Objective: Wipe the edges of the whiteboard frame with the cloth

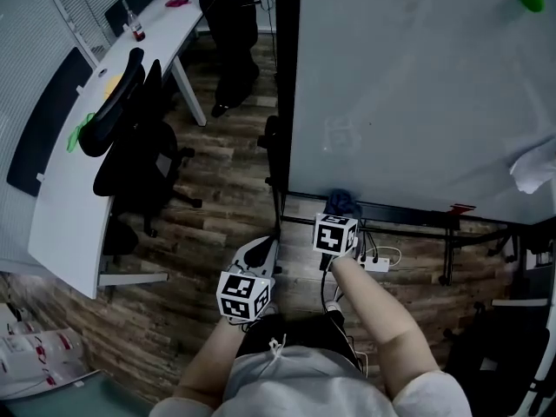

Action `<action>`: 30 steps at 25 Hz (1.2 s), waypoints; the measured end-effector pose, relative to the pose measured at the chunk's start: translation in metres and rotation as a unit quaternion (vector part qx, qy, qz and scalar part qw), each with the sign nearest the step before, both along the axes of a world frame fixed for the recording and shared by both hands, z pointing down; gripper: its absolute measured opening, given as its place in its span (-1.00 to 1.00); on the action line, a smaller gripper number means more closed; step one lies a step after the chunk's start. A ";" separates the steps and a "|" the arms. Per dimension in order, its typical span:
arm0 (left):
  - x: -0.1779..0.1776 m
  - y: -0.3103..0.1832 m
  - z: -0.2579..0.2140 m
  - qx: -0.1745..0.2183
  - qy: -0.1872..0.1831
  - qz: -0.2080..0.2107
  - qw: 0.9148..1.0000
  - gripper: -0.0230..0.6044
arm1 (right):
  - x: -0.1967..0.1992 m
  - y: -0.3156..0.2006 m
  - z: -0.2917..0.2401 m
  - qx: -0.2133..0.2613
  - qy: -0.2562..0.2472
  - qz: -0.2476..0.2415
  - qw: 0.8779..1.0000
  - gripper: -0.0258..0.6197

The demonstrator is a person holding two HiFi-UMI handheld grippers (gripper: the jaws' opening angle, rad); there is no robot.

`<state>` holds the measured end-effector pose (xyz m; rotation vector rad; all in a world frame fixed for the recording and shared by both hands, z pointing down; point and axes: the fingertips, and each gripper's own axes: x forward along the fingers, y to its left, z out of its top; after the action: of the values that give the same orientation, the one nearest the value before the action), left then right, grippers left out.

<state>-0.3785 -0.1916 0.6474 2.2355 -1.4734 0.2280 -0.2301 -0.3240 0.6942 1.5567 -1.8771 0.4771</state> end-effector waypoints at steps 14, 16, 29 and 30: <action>-0.041 0.008 0.007 -0.003 0.010 0.015 1.000 -0.86 | -0.078 0.004 -0.001 -0.005 -0.017 -0.019 1.000 -0.71; -0.049 0.012 0.009 -0.003 0.006 0.012 1.000 -0.86 | -0.096 0.004 -0.002 0.002 -0.022 -0.035 0.999 -0.71; -0.089 0.034 0.027 -0.024 0.014 -0.018 0.999 -0.86 | -0.156 0.022 -0.011 0.024 -0.063 -0.074 0.995 -0.71; -0.088 0.033 0.026 -0.022 0.015 -0.017 1.000 -0.86 | -0.157 0.025 -0.013 0.023 -0.073 -0.073 0.994 -0.71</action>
<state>-0.4665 -0.1588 0.6733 2.1686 -1.4744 0.2138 -0.3867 -0.2991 0.6811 1.4343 -2.1085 0.4975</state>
